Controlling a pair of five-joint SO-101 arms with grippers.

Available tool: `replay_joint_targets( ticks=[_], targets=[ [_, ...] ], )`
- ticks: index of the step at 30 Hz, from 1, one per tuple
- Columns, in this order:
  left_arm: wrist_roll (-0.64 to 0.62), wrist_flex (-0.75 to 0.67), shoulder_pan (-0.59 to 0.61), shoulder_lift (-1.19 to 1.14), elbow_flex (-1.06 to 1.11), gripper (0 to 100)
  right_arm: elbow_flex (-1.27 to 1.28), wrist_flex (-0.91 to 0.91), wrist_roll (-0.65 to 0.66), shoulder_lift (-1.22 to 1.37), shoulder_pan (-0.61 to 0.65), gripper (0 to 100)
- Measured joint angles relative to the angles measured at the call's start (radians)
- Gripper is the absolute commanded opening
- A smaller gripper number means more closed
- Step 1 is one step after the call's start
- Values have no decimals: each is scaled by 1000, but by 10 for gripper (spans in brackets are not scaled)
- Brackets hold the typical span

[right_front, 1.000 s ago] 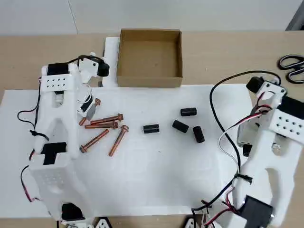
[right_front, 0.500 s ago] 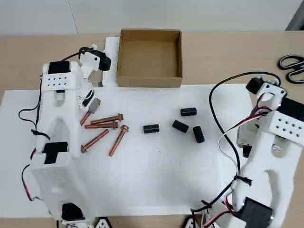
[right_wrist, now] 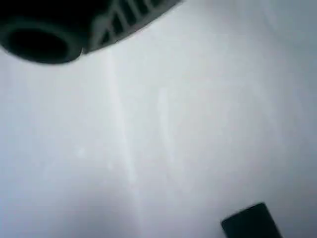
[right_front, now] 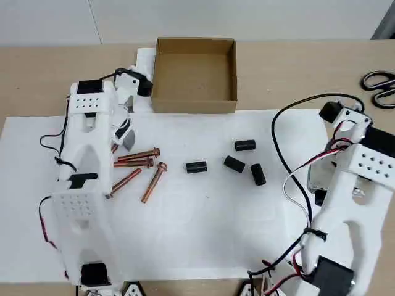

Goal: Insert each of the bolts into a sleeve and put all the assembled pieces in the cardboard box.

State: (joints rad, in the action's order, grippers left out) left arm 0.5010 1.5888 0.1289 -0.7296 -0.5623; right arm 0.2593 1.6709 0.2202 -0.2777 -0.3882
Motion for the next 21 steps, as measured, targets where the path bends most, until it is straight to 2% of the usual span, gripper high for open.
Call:
replay_joint_targets(
  ticks=[12,21],
  targets=[
    [9,120,-3,-213,-299,159,0,0,0,0,0,3],
    [9,158,-14,-265,-368,15,0,0,0,0,0,3]
  ],
)
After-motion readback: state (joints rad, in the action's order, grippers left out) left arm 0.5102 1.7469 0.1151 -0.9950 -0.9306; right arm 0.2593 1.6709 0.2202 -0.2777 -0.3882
